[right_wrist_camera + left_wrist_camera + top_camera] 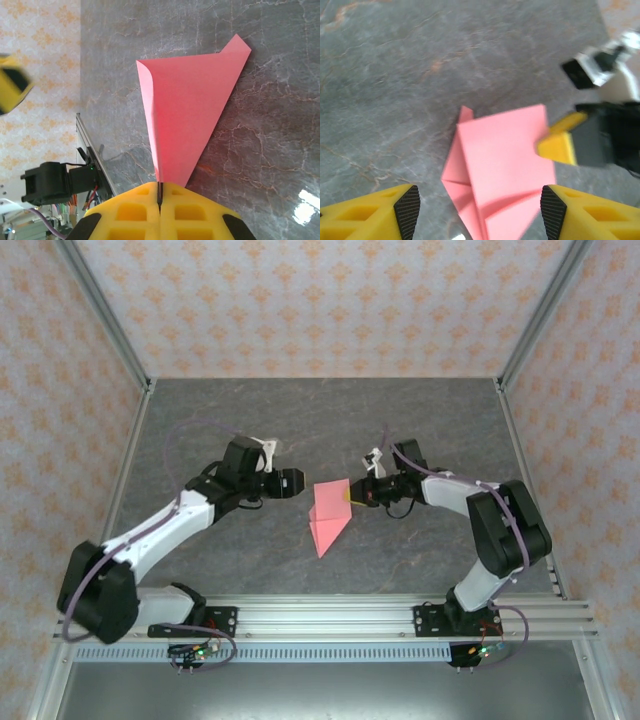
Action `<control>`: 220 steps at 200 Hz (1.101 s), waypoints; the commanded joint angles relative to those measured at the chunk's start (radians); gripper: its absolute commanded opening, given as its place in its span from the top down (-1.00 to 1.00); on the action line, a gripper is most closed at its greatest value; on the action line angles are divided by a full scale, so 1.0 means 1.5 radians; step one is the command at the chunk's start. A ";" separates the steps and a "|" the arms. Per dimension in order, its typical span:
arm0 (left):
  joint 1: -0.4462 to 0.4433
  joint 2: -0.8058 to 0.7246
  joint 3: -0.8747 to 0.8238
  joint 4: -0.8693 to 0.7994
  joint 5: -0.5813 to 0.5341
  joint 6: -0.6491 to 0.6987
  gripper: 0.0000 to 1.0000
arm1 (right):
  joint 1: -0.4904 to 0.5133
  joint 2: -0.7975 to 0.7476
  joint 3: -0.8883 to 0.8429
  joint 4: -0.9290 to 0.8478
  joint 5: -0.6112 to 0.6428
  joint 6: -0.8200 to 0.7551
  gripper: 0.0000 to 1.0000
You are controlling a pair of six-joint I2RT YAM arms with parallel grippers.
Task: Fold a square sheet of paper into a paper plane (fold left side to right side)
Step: Fold the wing for the fifth time at the center of the table.
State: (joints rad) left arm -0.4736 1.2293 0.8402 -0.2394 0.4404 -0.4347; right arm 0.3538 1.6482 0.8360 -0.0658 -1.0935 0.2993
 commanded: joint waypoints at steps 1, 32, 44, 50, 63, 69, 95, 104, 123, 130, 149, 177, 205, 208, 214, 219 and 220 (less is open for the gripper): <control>-0.058 -0.061 -0.034 -0.065 -0.052 0.031 -0.34 | 0.009 -0.002 0.052 -0.096 0.043 0.029 1.00; -0.177 -0.071 -0.058 -0.078 -0.122 0.013 -0.33 | 0.024 0.030 0.107 -0.191 0.061 0.035 1.00; -0.220 -0.043 -0.052 -0.074 -0.142 0.002 -0.33 | 0.033 0.034 0.115 -0.194 0.068 0.042 1.00; -0.237 -0.024 -0.046 -0.073 -0.155 -0.003 -0.32 | 0.035 0.036 0.117 -0.196 0.073 0.047 1.00; -0.270 0.017 -0.029 -0.066 -0.178 -0.012 -0.32 | 0.041 0.041 0.122 -0.195 0.079 0.060 1.00; -0.280 0.038 -0.022 -0.061 -0.185 -0.017 -0.32 | 0.044 0.044 0.124 -0.195 0.080 0.065 1.00; -0.303 0.120 0.013 -0.043 -0.197 -0.027 -0.32 | 0.054 0.059 0.136 -0.205 0.088 0.075 1.00; -0.308 0.142 0.025 -0.041 -0.200 -0.029 -0.32 | 0.057 0.061 0.139 -0.208 0.090 0.078 1.00; -0.317 0.181 0.048 -0.056 -0.218 -0.034 -0.33 | 0.059 0.066 0.143 -0.213 0.092 0.082 1.00; -0.321 0.194 0.056 -0.063 -0.227 -0.034 -0.33 | 0.060 0.068 0.145 -0.214 0.092 0.083 1.00; -0.331 0.222 0.074 -0.085 -0.255 -0.033 -0.33 | 0.062 0.071 0.148 -0.216 0.092 0.085 1.00; -0.340 0.252 0.091 -0.101 -0.284 -0.039 -0.30 | 0.063 0.076 0.154 -0.222 0.090 0.086 1.00; -0.345 0.272 0.101 -0.118 -0.310 -0.044 -0.23 | 0.063 0.080 0.157 -0.229 0.093 0.082 1.00; -0.346 0.273 0.100 -0.118 -0.311 -0.045 -0.22 | 0.063 0.081 0.157 -0.230 0.094 0.081 1.00; -0.346 0.275 0.099 -0.118 -0.313 -0.047 -0.21 | 0.063 0.083 0.158 -0.231 0.095 0.080 1.00; -0.346 0.276 0.098 -0.117 -0.313 -0.049 -0.19 | 0.063 0.085 0.159 -0.233 0.095 0.081 1.00; -0.346 0.277 0.098 -0.116 -0.313 -0.049 -0.19 | 0.064 0.086 0.160 -0.232 0.095 0.080 1.00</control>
State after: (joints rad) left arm -0.9840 1.6325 0.9649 -0.3698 0.0444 -0.4828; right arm 0.4404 1.7592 1.0458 -0.3798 -0.9672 0.4122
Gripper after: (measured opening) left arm 0.607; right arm 0.048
